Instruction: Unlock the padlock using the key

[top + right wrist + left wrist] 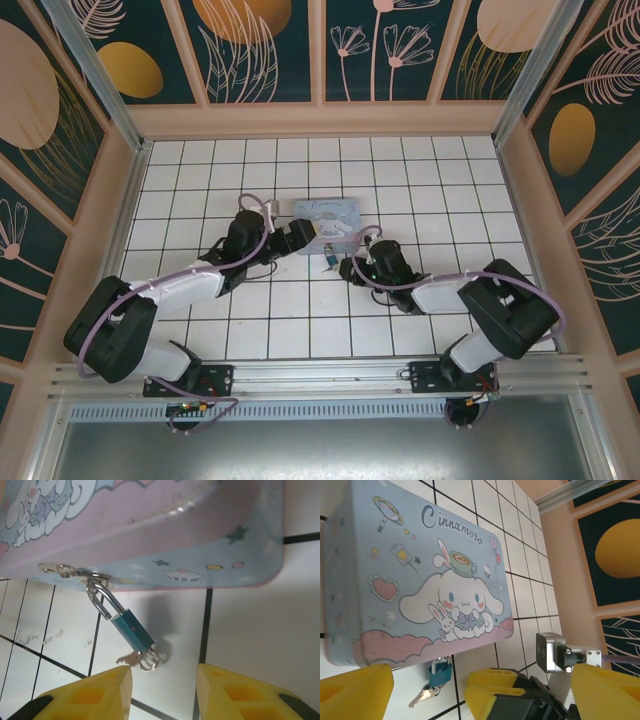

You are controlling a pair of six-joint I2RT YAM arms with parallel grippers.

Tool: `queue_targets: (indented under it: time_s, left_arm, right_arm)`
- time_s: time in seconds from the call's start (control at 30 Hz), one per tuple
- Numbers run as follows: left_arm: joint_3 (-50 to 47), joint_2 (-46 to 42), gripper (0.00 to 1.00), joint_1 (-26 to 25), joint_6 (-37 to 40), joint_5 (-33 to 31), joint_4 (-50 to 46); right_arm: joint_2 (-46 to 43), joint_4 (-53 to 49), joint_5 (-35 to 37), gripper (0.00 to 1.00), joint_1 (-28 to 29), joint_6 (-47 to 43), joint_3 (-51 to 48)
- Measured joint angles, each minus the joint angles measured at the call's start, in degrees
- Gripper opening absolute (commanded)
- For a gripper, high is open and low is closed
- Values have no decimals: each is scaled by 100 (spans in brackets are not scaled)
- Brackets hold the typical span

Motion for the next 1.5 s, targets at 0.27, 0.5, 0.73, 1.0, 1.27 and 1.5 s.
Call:
queue_targets:
  time_s: [0.27, 0.5, 0.73, 1.0, 1.27, 1.5]
  left_arm:
    - [7, -76, 93, 131, 39, -17, -120]
    - [7, -79, 93, 173, 42, -15, -131]
    - [7, -133, 93, 190, 48, -15, -133]
    - [39, -142, 93, 195, 229, -50, -302]
    - [474, -142, 94, 195, 881, -509, -938]
    - [831, -22, 94, 190, 1349, -782, -1331]
  right_arm:
    - [566, 90, -35, 34, 184, -44, 463]
    - [678, 105, -31, 22, 232, -46, 492]
    - [675, 105, -11, 4, 232, -44, 492]
    - [448, 76, 103, 0, 232, 85, 380]
    - [-28, 13, 323, 0, 232, 605, 166]
    - [-216, -184, 498, 0, 232, 1108, 17]
